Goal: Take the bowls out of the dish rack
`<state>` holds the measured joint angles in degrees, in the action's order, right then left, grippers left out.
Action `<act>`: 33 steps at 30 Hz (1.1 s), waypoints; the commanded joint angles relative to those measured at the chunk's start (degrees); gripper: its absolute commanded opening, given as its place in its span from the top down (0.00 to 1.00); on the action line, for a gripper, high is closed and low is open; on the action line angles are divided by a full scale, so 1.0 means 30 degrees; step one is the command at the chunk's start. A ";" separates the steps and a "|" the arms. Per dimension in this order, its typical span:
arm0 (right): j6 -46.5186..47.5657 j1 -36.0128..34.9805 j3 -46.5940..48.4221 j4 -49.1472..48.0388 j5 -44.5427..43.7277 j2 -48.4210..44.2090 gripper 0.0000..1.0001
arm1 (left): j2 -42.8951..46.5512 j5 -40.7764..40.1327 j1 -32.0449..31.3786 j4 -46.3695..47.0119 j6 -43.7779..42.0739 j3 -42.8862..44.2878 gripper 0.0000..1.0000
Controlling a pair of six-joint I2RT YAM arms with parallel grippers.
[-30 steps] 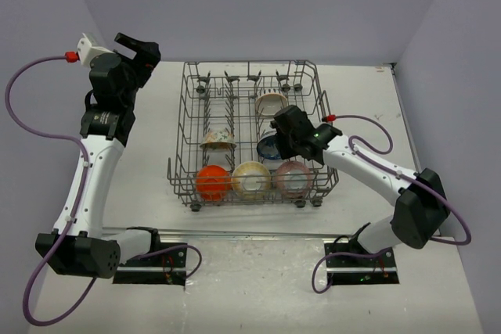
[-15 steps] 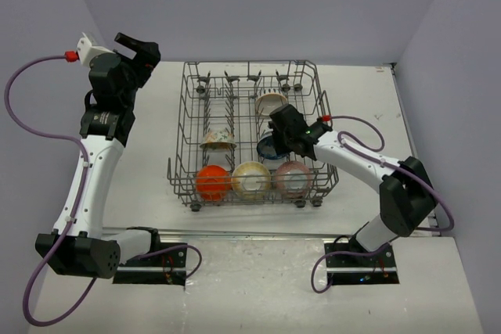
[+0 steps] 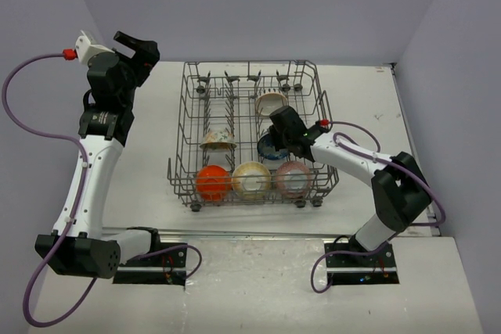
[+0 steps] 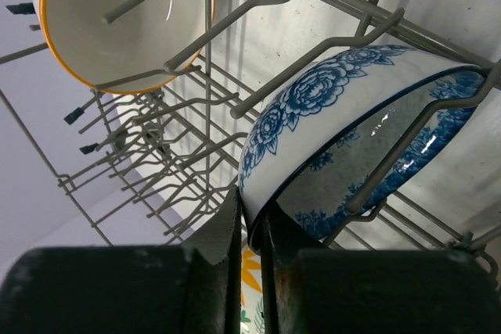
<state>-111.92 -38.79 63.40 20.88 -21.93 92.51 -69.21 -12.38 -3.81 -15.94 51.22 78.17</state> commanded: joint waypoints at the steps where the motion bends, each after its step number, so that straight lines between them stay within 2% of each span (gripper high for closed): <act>1: 0.0097 0.0008 -0.0535 0.0541 -0.0189 -0.0073 0.97 | 0.0277 -0.0092 0.0187 0.0276 -0.0463 0.0574 0.02; 2: 0.0157 0.0037 -0.0739 0.0452 -0.0160 -0.0162 1.00 | 0.0306 -0.0091 0.0187 0.0276 -0.0376 0.0400 0.02; 12: 0.1094 -0.0021 -0.2966 -0.1274 -0.0598 -0.2416 1.00 | 0.0160 -0.0120 0.0187 -0.0689 -0.0463 -0.1035 0.04; 20: 0.1855 -0.0021 -0.4900 -0.3179 -0.0922 -0.4233 1.00 | -0.1274 -0.0852 0.0187 -0.4436 -0.0522 -0.1680 0.19; 25: 0.3553 -0.0021 -0.5954 -0.6254 -0.0338 -0.4411 1.00 | -0.0632 -0.1351 0.0187 -0.4003 -0.0198 -0.3290 0.19; 33: 0.7977 -0.0021 -0.7478 -1.4161 0.1333 -0.3474 1.00 | -0.1304 -0.0766 0.0187 -0.4323 -0.0842 -0.3118 0.18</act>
<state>-95.26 -38.87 42.57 -6.00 -20.58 81.14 -72.90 -14.37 -3.77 -28.42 50.83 67.88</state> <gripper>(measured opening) 0.070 0.815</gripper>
